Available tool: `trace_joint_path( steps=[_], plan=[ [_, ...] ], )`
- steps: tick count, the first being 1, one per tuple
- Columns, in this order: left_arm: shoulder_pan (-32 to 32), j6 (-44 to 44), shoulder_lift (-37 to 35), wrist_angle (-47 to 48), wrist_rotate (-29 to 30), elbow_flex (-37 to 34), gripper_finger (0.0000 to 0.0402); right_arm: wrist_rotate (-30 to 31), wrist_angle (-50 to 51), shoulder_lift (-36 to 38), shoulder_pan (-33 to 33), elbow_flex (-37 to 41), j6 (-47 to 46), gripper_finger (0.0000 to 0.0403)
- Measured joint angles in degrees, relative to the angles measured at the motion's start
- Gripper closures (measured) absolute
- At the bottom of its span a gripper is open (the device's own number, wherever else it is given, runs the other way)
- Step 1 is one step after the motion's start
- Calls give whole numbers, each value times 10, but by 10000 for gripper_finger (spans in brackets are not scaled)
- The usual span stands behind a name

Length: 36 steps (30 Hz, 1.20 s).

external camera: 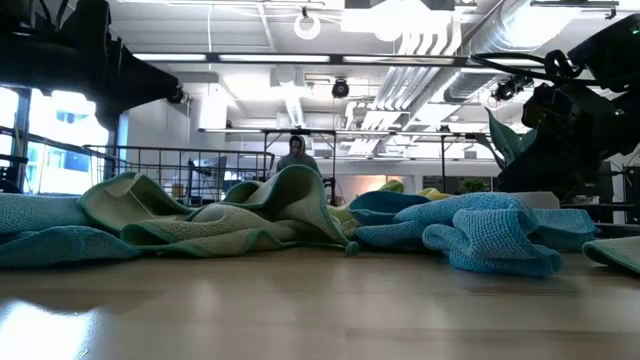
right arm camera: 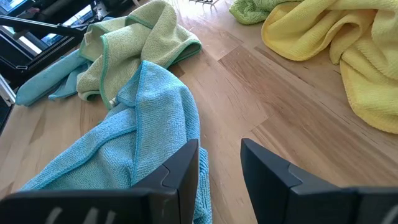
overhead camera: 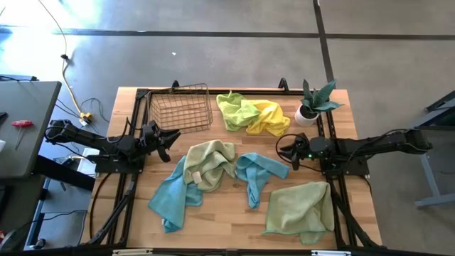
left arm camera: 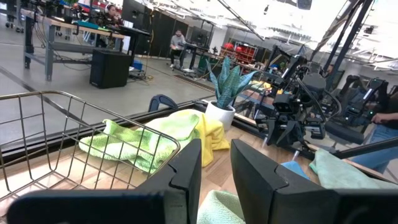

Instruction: Fold microfiber towels

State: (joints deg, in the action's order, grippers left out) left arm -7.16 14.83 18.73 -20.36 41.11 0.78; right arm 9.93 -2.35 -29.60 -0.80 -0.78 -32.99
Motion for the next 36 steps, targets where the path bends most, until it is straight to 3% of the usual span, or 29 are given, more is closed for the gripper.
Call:
trace_joint_path(
  steps=[36],
  plan=[
    [0, 1, 0, 0, 1, 0, 326, 0, 0, 0, 0, 0, 0, 289]
  ],
)
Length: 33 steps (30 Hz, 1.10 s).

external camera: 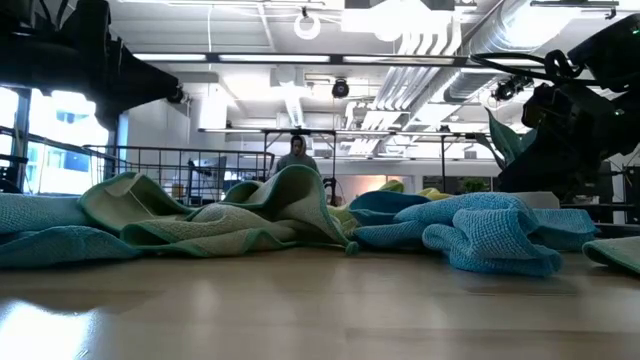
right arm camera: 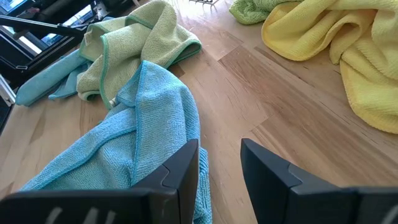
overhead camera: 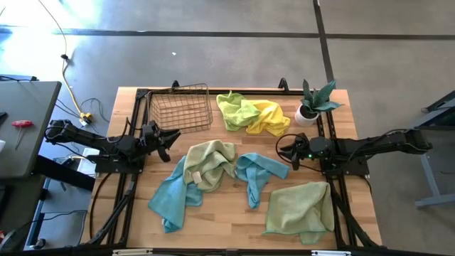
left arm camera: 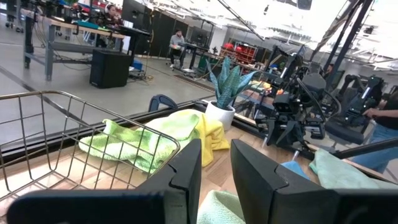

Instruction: Fold microfiber towels

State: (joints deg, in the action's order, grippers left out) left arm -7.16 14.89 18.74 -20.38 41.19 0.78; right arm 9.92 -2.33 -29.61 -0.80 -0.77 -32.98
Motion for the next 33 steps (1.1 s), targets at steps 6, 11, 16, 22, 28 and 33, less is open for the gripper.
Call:
trace_joint_path(
  steps=[6, 11, 16, 22, 28, 33],
  plan=[
    [0, 1, 0, -5, 0, 0, 326, 0, 0, 0, 0, 0, 0, 289],
    [0, 23, 0, -31, -21, 0, 326, 11, 0, 0, 0, 0, 0, 289],
    [0, -40, 0, -68, -76, 0, 326, 12, -10, 0, 0, 0, 0, 289],
    [0, -173, 0, -130, -116, 11, 326, 119, -15, 0, 0, 0, -37, 289],
    [0, -258, 12, -130, -122, 42, 326, 153, -16, 0, 0, 0, -74, 289],
    [0, -317, 55, -129, -102, 92, 326, 184, -74, 0, 5, 0, -44, 289]
  ],
)
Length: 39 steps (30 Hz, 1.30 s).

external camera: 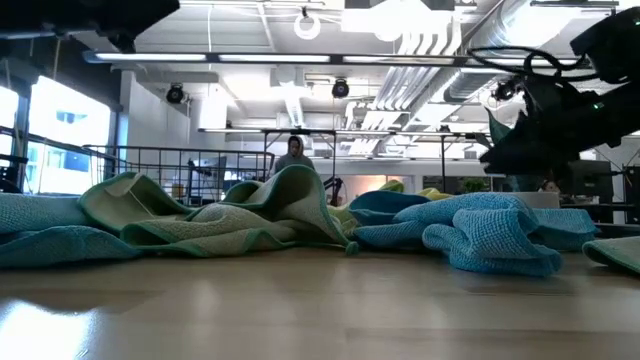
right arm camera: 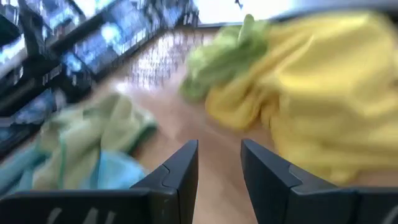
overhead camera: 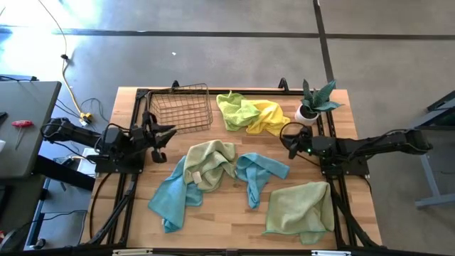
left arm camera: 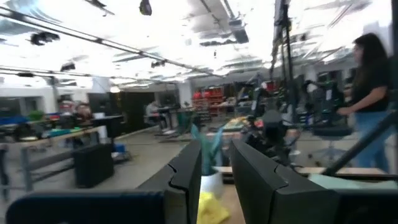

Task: Fold microfiber towels
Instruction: Move the stacked towels from the center to the left side on the table

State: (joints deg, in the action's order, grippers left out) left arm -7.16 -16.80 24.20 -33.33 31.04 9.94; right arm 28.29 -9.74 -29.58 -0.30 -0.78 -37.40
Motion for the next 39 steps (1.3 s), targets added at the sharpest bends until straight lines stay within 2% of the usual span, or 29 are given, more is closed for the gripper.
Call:
trace_joint_path(
  steps=[6, 12, 16, 24, 29, 33, 39],
  plan=[
    [0, 8, 90, 52, 61, 60, 326, 6, -101, 0, 19, 0, 110, 289],
    [0, 125, 210, 70, 66, 90, 326, 2, -189, 0, 47, 0, 189, 288],
    [0, 204, 297, 71, 66, 103, 326, -36, -219, 0, 65, 0, 199, 289],
    [0, 288, 471, 70, 32, 157, 326, -96, -199, -32, 87, -56, 223, 289],
    [0, 312, 565, 74, 5, 201, 326, -105, -133, -84, 87, -116, 245, 289],
    [0, 366, 629, 110, -13, 220, 326, -105, -91, -126, 82, -138, 218, 289],
    [-3, 476, 700, 185, -43, 228, 326, -105, -112, -180, 51, -142, 194, 289]
  ],
)
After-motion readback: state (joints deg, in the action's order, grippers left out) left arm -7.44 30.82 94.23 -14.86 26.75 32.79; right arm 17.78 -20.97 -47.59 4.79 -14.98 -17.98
